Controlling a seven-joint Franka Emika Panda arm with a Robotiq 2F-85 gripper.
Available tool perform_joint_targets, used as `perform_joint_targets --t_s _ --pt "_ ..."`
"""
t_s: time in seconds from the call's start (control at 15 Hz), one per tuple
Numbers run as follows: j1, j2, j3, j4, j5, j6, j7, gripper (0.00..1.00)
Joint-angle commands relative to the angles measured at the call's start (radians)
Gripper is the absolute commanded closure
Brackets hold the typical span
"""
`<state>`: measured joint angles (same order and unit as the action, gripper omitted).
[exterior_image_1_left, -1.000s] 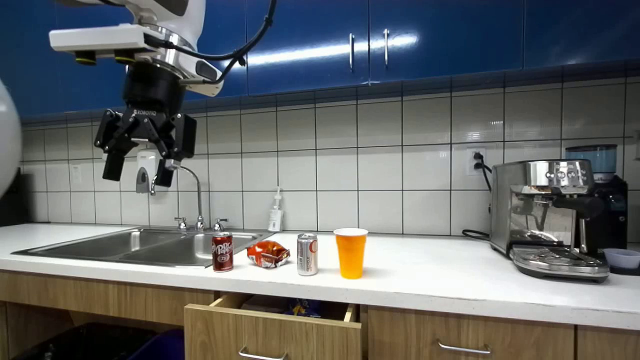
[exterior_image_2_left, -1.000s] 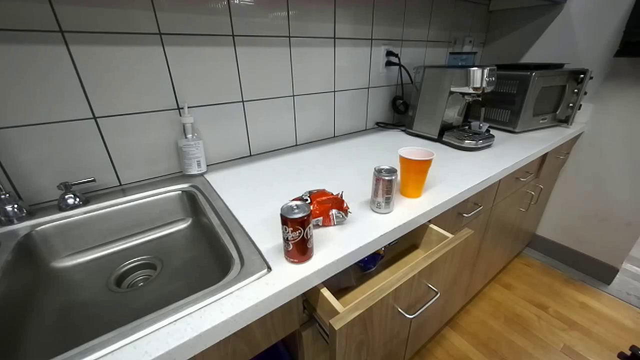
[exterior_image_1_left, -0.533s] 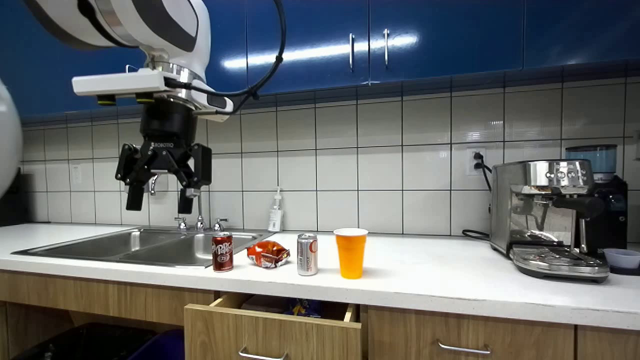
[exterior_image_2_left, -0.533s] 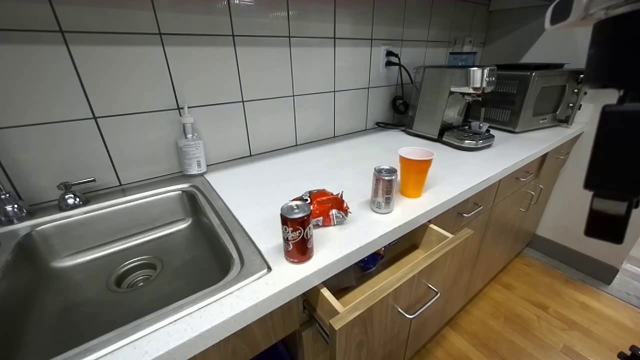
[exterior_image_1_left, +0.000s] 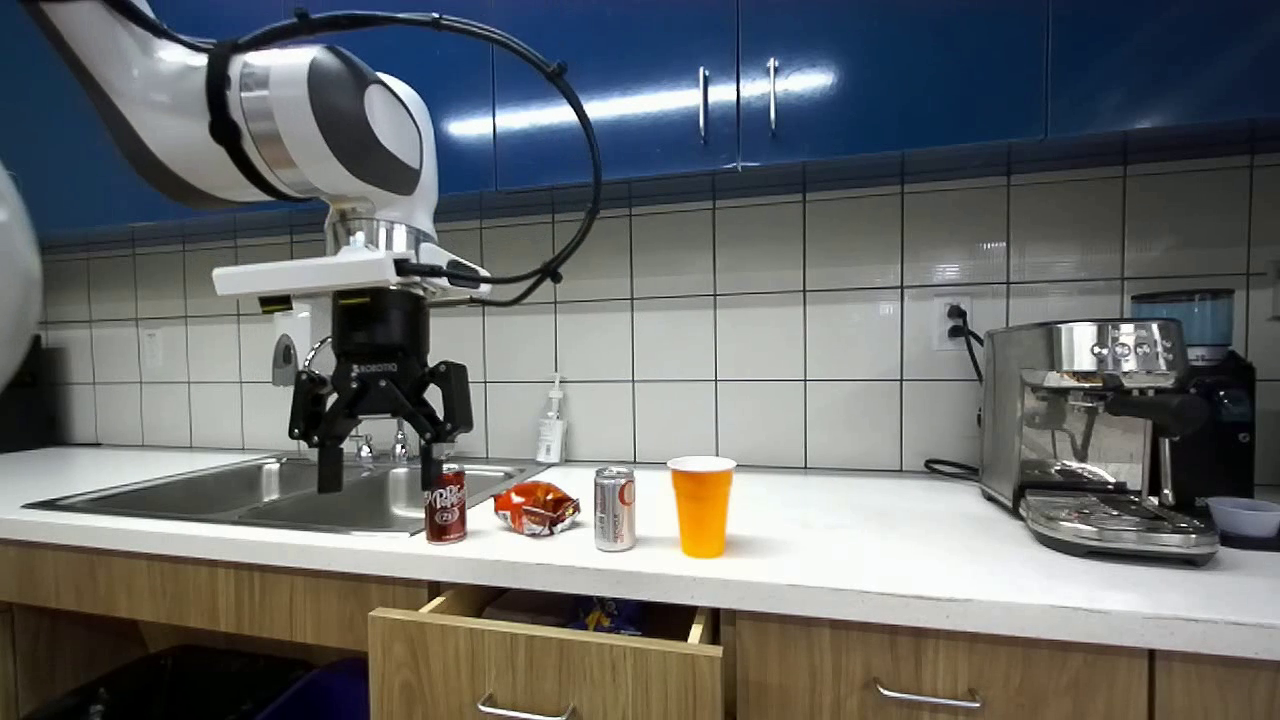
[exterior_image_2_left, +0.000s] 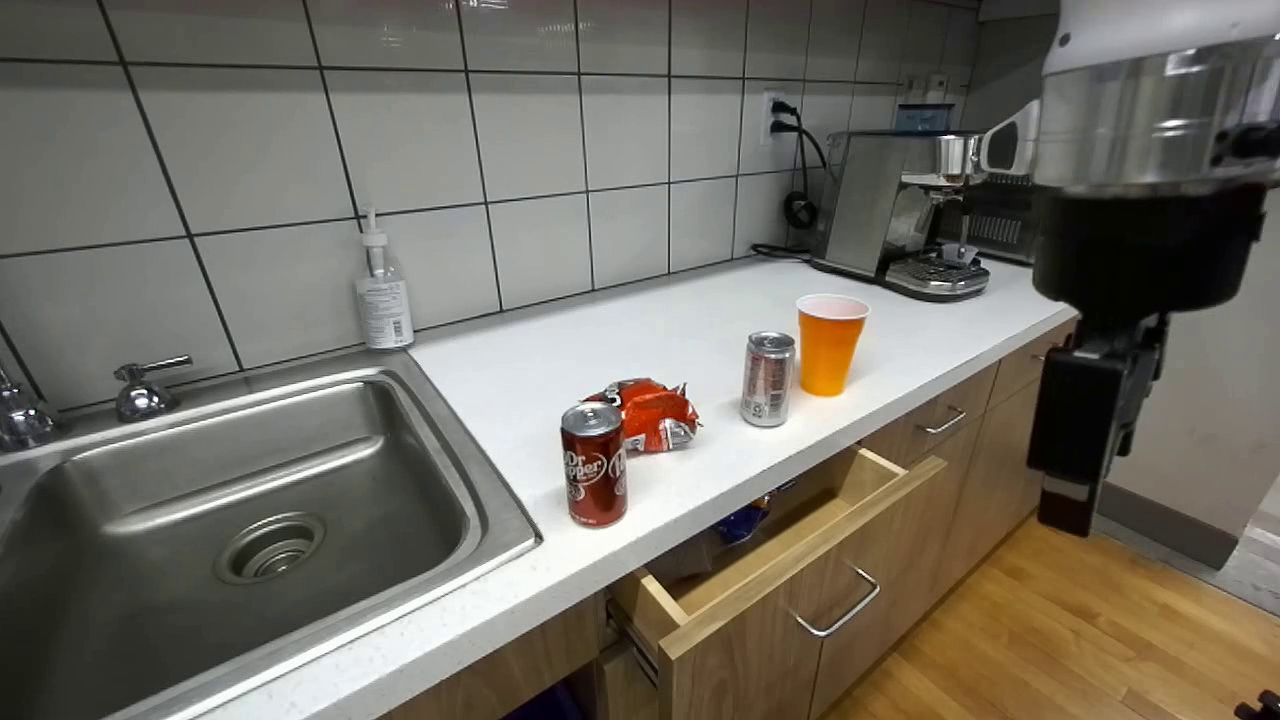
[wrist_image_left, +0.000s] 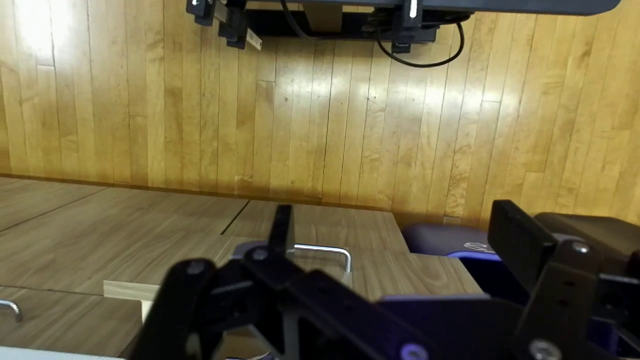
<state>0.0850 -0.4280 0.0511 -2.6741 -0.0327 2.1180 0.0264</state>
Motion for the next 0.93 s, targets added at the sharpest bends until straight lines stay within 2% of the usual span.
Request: perform_joint_targets --t_s 0.0,0.4,0.87 --pt "-0.031 0.119 -0.006 0.025 -0.06 0.111 -0.044 0.0" --pt "-0.062 0.323 -0.035 0.086 -0.098 0.307 -0.065 0.0" --pt "-0.069 0.525 -0.055 0.247 -0.033 0.388 -0.126 0.0"
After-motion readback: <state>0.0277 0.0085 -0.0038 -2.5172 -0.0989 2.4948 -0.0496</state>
